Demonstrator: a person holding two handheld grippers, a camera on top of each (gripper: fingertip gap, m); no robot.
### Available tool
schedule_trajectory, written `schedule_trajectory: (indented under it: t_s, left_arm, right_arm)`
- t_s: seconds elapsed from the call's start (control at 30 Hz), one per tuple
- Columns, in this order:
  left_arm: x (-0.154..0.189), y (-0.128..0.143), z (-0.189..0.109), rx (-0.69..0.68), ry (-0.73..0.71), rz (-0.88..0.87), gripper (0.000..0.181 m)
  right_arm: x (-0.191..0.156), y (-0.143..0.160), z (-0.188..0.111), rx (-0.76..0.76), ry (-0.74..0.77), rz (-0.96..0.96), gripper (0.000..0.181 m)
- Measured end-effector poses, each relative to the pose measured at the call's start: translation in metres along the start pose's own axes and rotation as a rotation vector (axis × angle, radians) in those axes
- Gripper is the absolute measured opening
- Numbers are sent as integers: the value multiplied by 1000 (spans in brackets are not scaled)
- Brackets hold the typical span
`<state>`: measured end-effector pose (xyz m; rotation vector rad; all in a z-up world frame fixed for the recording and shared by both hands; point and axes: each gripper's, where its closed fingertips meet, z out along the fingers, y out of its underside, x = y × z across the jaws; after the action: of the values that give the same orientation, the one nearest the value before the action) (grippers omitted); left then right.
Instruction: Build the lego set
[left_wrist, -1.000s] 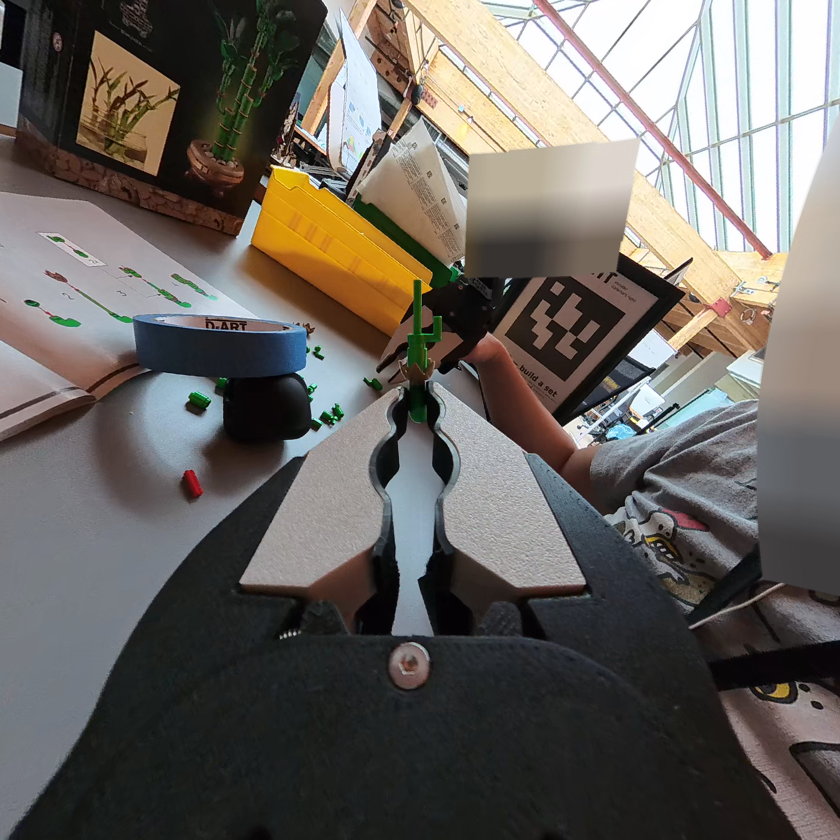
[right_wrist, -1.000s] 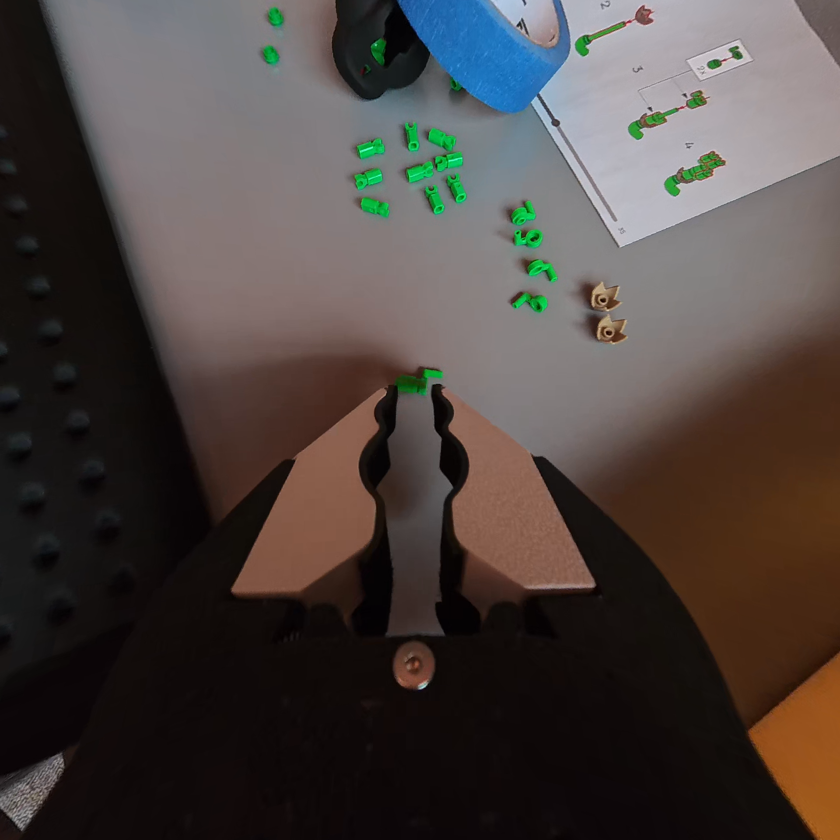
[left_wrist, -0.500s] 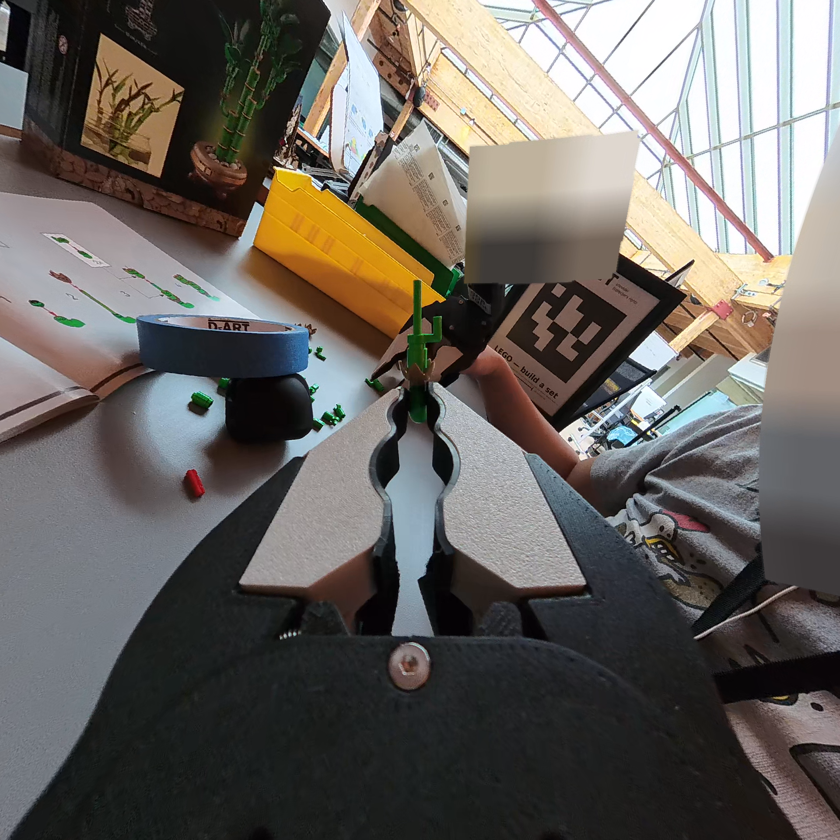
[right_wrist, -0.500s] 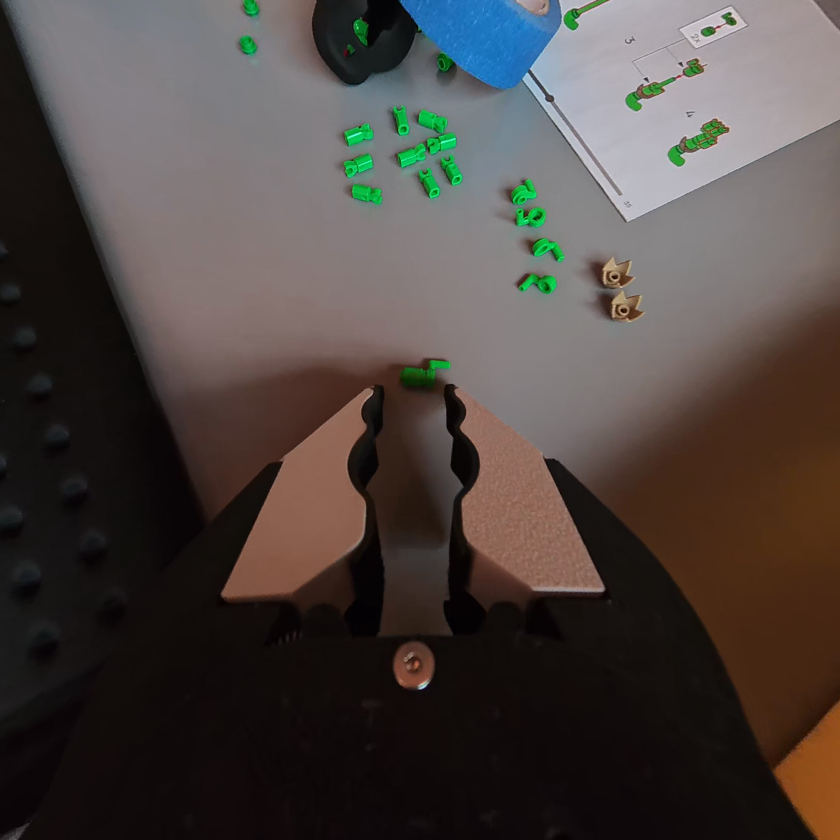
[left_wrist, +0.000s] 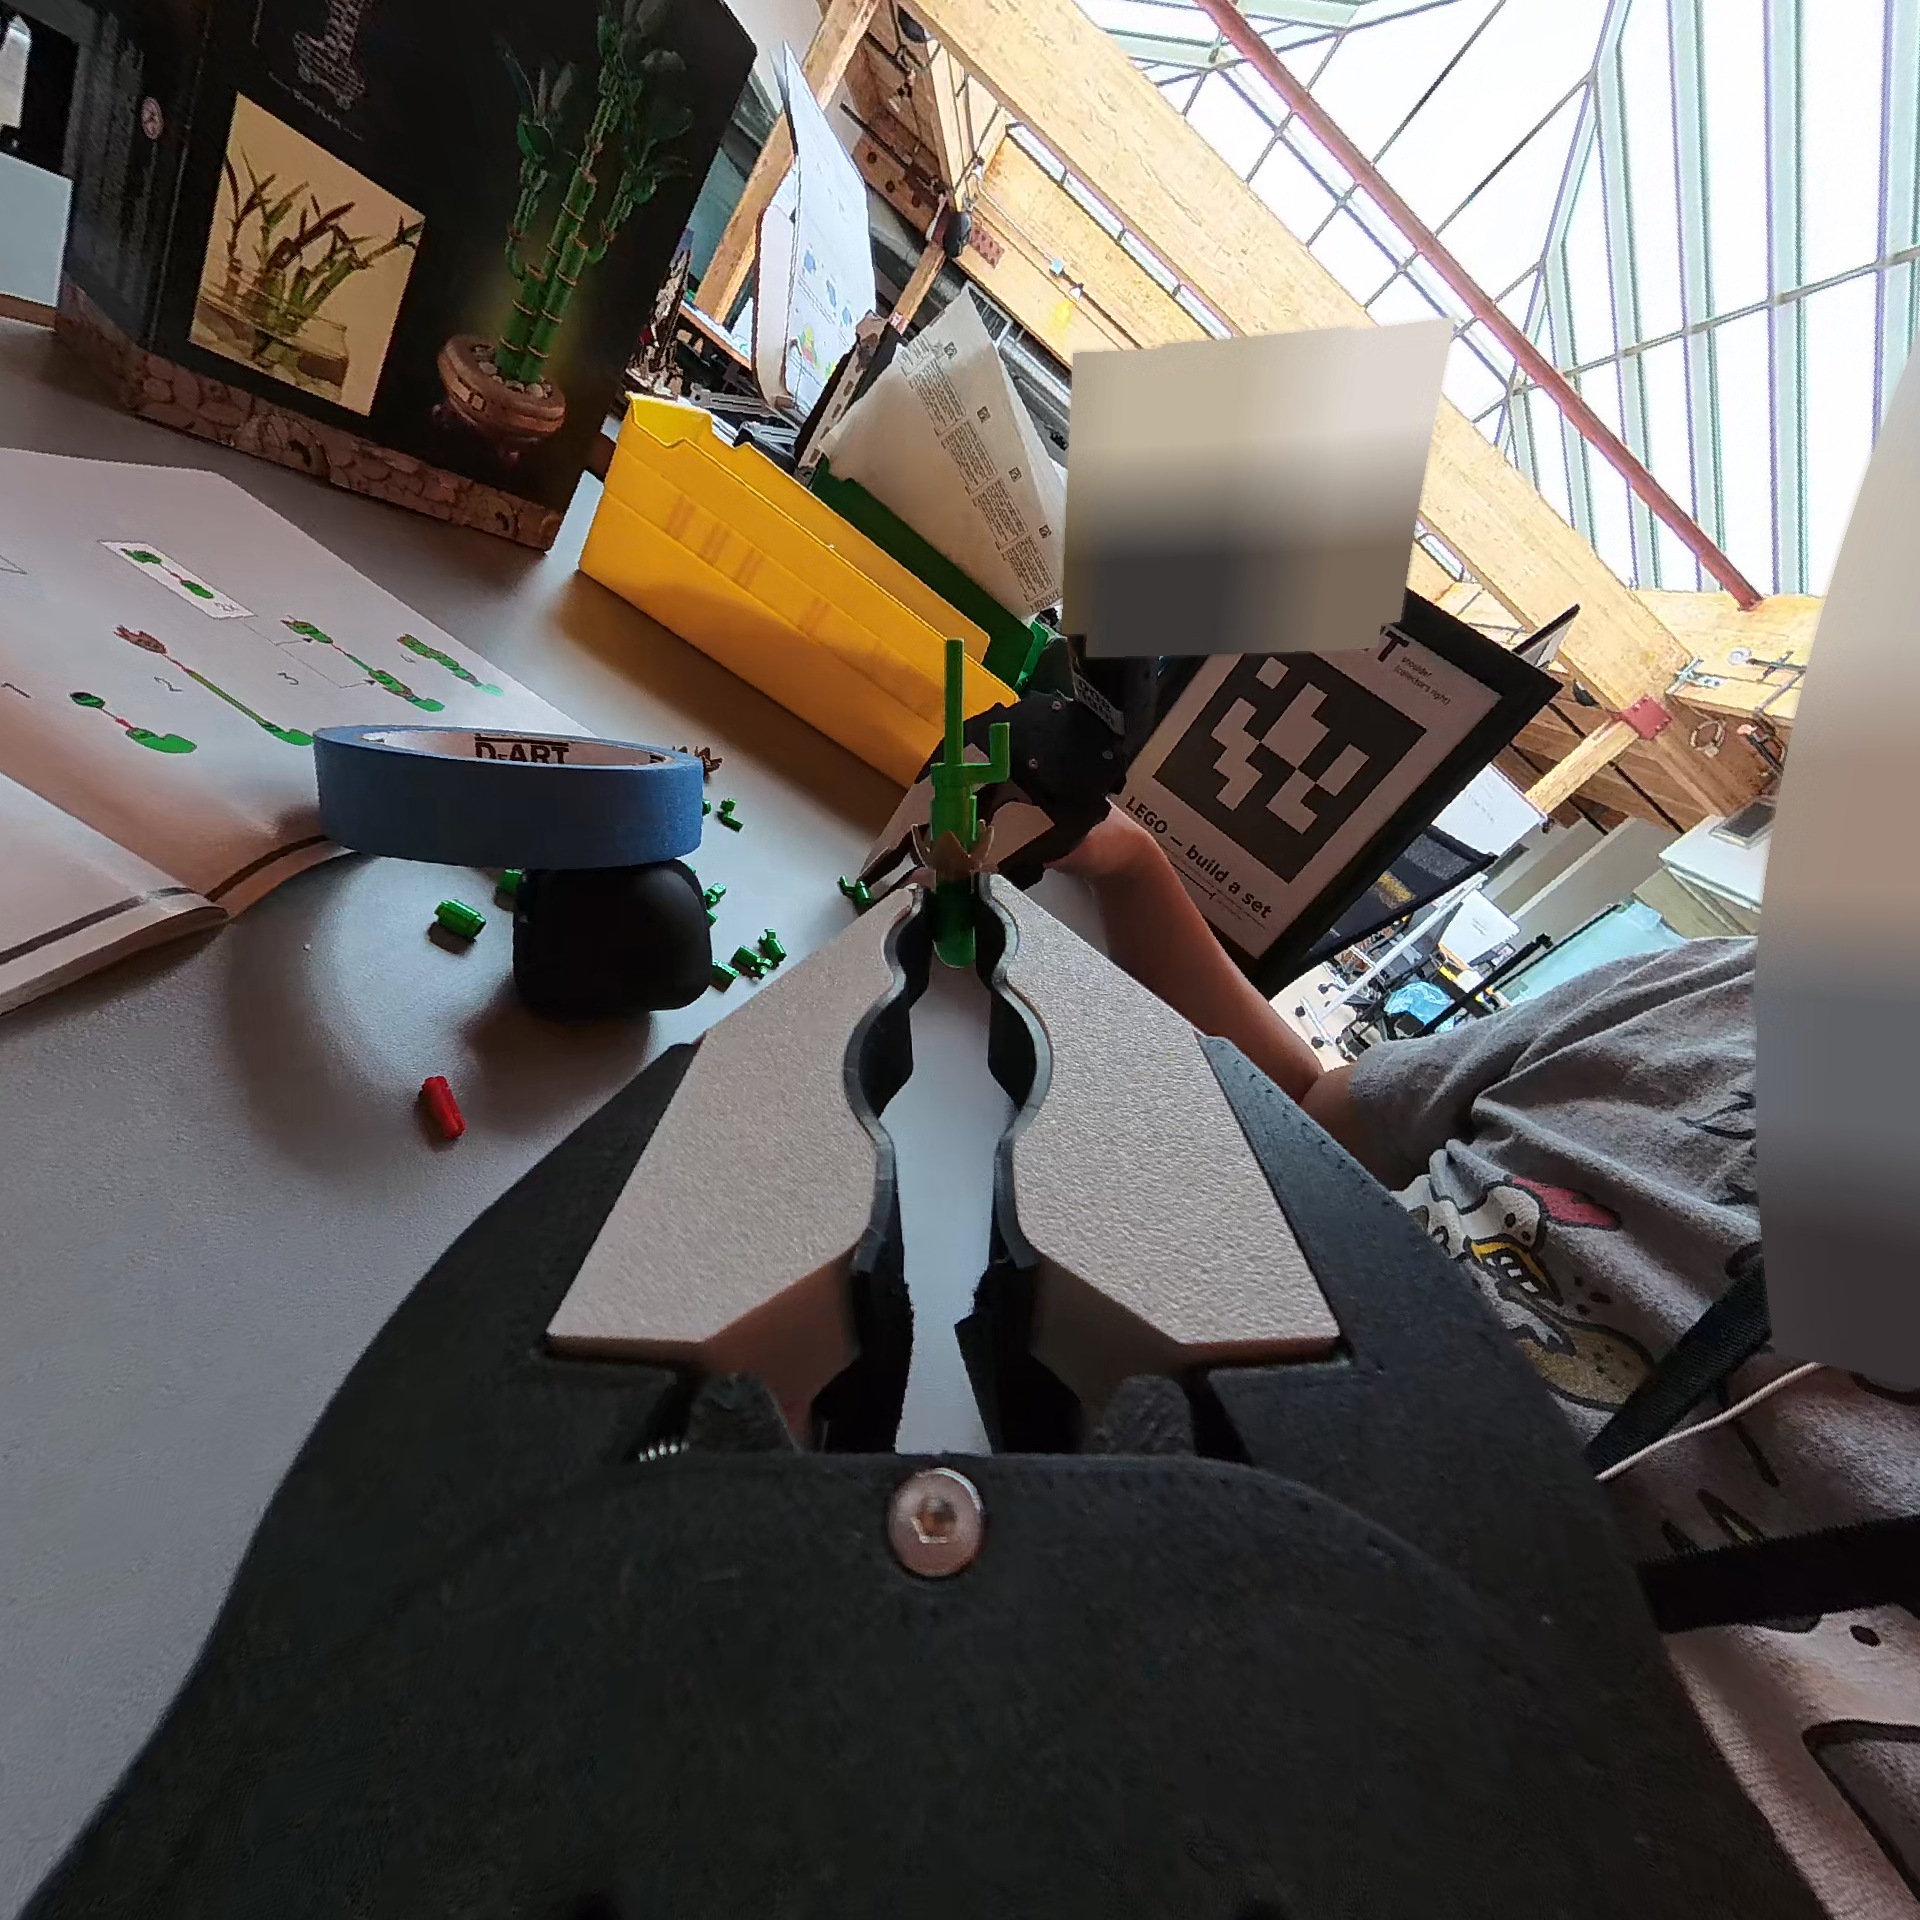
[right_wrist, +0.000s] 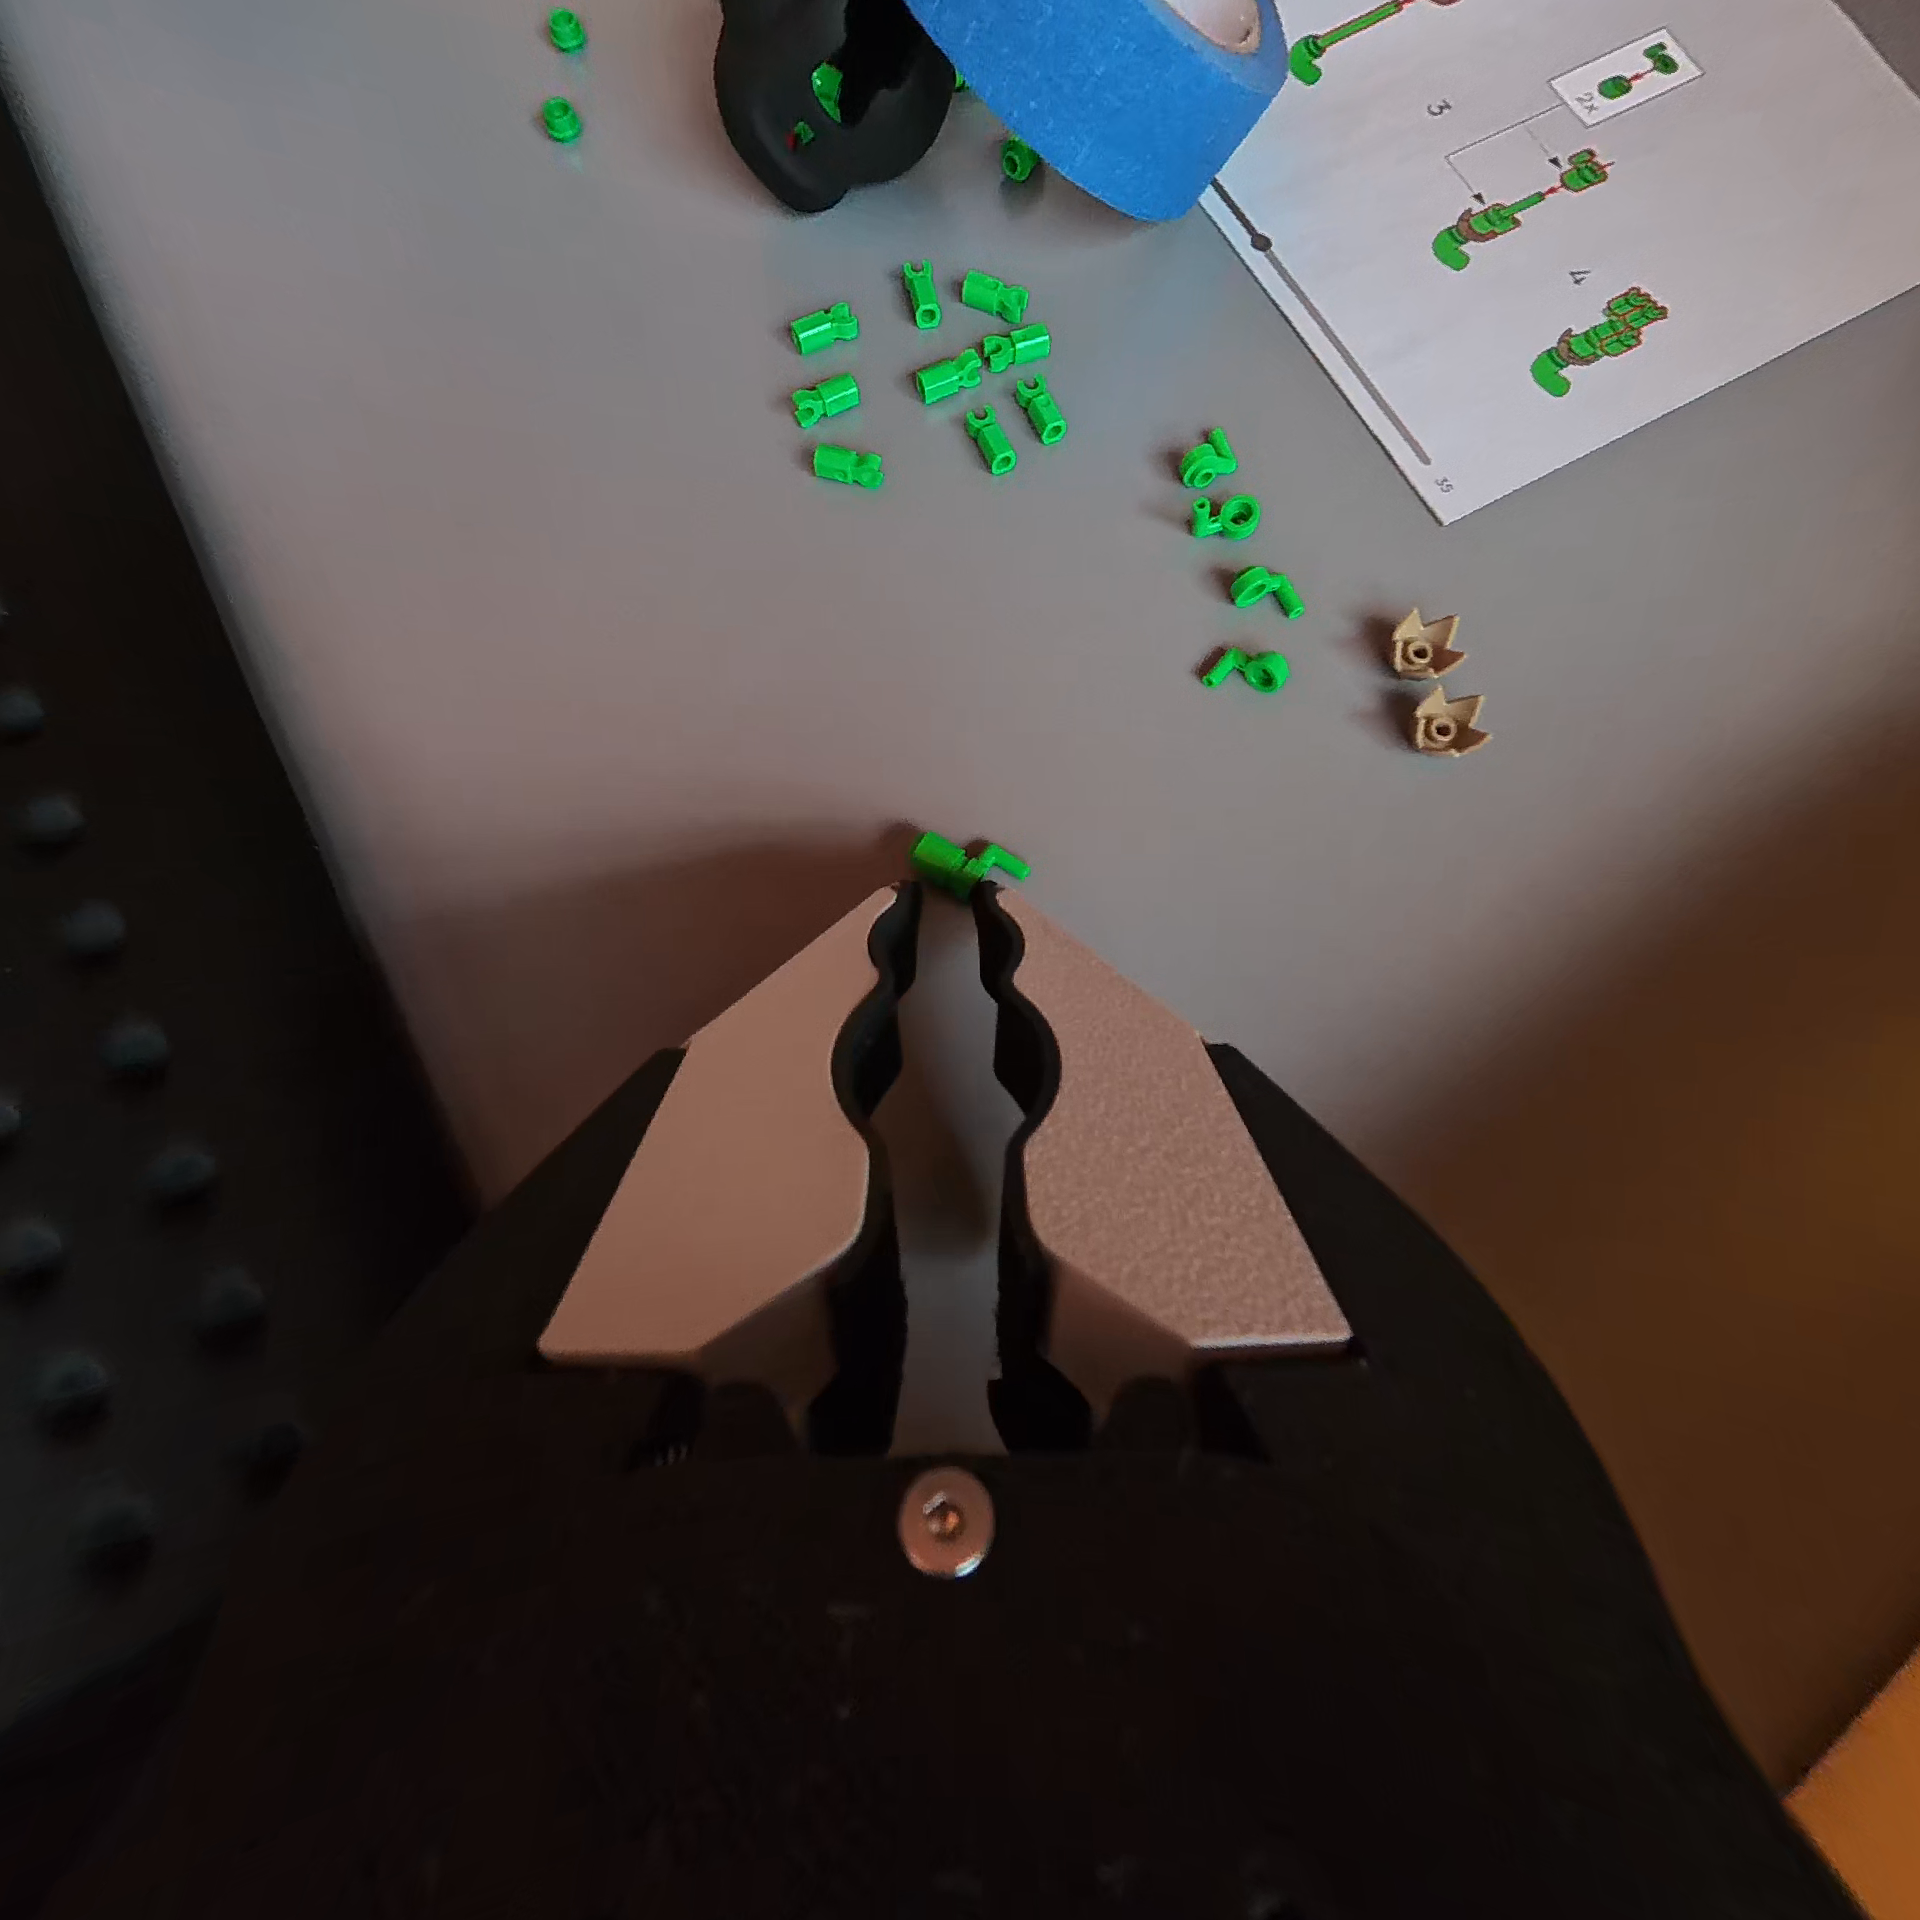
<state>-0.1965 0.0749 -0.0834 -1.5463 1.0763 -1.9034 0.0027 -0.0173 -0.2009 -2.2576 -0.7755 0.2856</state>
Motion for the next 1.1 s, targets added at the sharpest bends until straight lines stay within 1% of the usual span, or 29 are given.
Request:
schedule_trajectory:
  t_s: [0.63, 1.1]
  left_arm:
    - [3, -2, -1, 9, 6, 11, 4]
    - [3, -3, -2, 10, 4, 13, 4]
  right_arm:
    - [-1, -1, 1, 24, 10, 2, 9]
    - [2, 0, -1, 53, 35, 11, 15]
